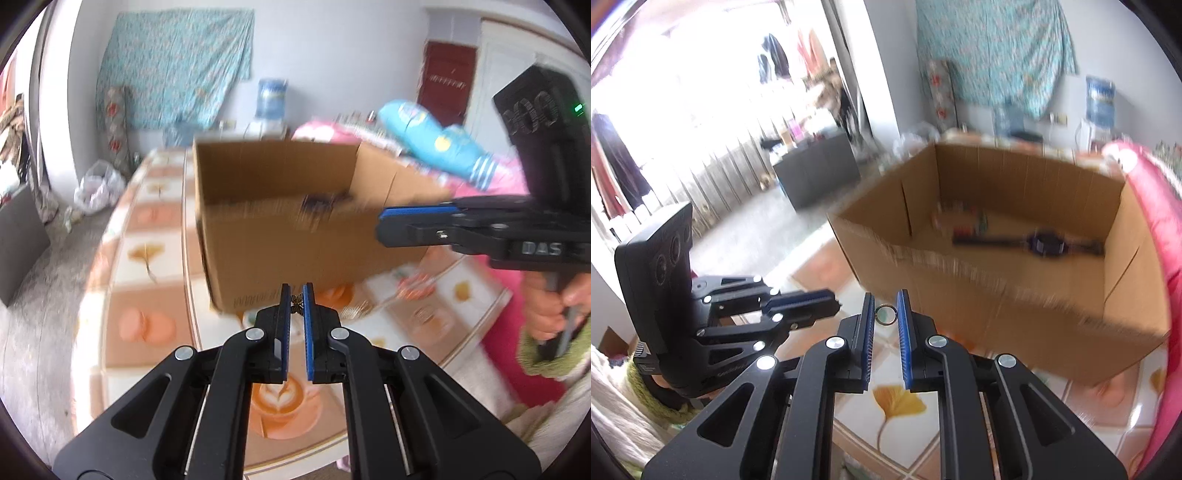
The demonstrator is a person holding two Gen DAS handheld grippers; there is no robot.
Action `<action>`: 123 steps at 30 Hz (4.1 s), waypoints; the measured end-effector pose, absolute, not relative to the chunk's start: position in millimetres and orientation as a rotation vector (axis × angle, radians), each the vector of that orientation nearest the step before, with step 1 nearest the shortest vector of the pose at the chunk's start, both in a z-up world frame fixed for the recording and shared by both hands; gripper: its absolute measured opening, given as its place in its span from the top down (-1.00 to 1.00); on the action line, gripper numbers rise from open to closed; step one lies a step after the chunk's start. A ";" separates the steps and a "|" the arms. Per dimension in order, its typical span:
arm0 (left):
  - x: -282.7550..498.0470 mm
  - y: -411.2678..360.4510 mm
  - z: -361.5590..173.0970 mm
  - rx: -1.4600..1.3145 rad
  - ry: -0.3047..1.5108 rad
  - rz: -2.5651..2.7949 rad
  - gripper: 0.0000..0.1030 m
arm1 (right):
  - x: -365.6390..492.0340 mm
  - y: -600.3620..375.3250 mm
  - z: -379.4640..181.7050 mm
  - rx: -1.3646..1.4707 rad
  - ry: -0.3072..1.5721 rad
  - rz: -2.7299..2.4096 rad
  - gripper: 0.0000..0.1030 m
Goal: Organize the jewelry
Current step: 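Carry the gold earring over the box with the left tool and open it, then withdraw the left tool from the box back over the table, then close the left tool on the gold spring-charm earring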
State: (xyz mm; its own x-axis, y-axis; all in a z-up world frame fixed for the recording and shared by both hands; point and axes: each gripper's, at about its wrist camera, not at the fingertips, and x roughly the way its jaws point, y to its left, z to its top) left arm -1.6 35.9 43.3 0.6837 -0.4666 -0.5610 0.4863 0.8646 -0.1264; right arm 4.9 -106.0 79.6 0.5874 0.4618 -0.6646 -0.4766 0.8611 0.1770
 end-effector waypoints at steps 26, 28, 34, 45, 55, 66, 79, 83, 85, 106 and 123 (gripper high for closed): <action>171.5 -29.4 44.4 0.083 0.969 -0.567 0.86 | 169.7 -149.9 17.5 0.186 1.221 0.456 0.73; 173.0 -26.7 42.5 0.075 0.977 -0.557 0.73 | 170.2 -152.6 18.5 0.192 1.217 0.456 0.73; 170.3 -26.0 44.3 0.069 0.963 -0.548 0.70 | 173.0 -157.6 19.3 0.208 1.202 0.451 0.71; 132.6 -2.9 82.2 0.016 0.783 -0.576 0.70 | 139.4 -168.7 57.9 0.210 1.017 0.477 0.59; 28.7 43.9 91.5 -0.094 0.618 -0.665 0.52 | 46.3 -183.7 91.2 0.218 0.804 0.584 0.44; 9.1 -3.1 8.2 0.086 0.788 -0.584 0.52 | 8.8 -174.1 2.9 0.263 0.997 0.455 0.43; 50.3 -33.9 -31.1 0.230 0.848 -0.529 0.52 | 19.0 -186.6 -25.4 0.317 1.056 0.418 0.43; 44.5 -35.6 -33.7 0.255 0.830 -0.532 0.53 | 20.1 -186.3 -29.4 0.327 1.061 0.420 0.43; 45.0 -37.1 -34.0 0.255 0.829 -0.537 0.53 | 20.2 -186.4 -32.4 0.336 1.067 0.419 0.43; 32.4 -15.2 -33.3 0.147 0.852 -0.528 0.91 | 12.8 -176.6 -25.2 0.310 1.053 0.426 0.43; 30.0 0.3 -34.9 0.076 0.852 -0.527 0.91 | 43.5 -142.5 -33.4 0.202 1.055 0.438 0.43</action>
